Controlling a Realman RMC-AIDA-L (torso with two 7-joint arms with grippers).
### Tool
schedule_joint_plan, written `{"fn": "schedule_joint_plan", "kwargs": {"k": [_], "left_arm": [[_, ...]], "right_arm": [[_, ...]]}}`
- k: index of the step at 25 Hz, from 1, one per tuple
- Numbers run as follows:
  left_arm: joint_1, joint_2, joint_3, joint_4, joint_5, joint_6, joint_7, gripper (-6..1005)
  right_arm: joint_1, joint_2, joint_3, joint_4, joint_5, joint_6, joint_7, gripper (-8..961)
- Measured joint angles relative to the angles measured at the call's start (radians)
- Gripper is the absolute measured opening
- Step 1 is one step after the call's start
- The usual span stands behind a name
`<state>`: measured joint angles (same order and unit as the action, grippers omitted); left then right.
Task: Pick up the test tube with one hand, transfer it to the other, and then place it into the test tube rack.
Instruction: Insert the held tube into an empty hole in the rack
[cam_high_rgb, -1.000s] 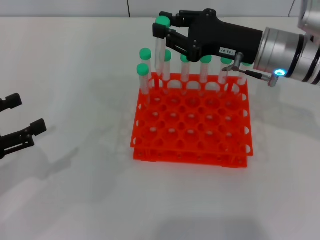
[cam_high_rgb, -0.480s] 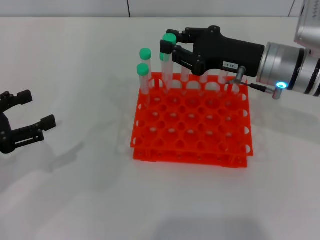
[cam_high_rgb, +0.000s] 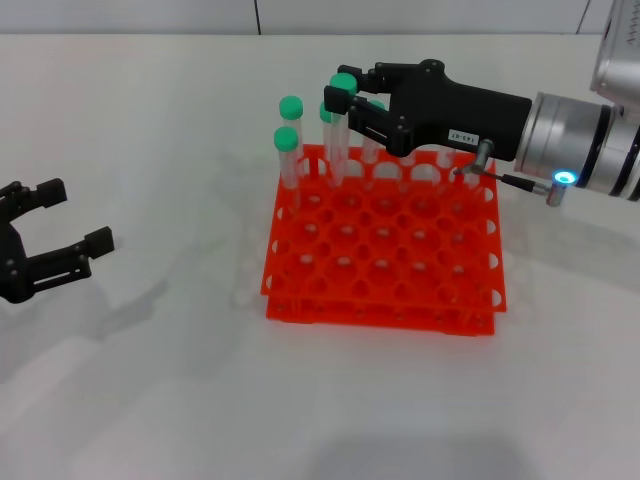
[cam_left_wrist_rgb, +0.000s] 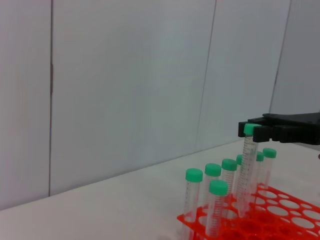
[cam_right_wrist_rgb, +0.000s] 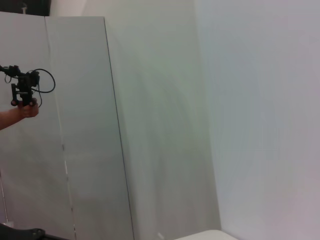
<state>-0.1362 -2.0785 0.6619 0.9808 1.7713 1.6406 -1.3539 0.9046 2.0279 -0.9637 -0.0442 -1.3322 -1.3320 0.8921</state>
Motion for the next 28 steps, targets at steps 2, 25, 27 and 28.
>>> {"fn": "schedule_joint_plan", "kwargs": {"k": [2,25,27,28], "left_arm": [[-0.003,0.0,0.0,-0.004,0.0,0.0,0.001,888],[-0.007,0.0,0.004,-0.014,0.004,-0.013,0.013,888],[-0.009,0.0,0.006,-0.015,0.004,-0.015,0.013,888],[-0.01,0.0,0.006,-0.016,0.004,-0.015,0.013,888]], "right_arm": [[0.005,0.0,0.001,0.01,0.0,-0.001,-0.009,319],[0.061,0.0,0.007,0.098,0.039,0.025,-0.068,333],[0.065,0.0,0.007,0.106,0.039,0.025,-0.073,334],[0.066,0.0,0.007,0.108,0.039,0.025,-0.074,335]]}}
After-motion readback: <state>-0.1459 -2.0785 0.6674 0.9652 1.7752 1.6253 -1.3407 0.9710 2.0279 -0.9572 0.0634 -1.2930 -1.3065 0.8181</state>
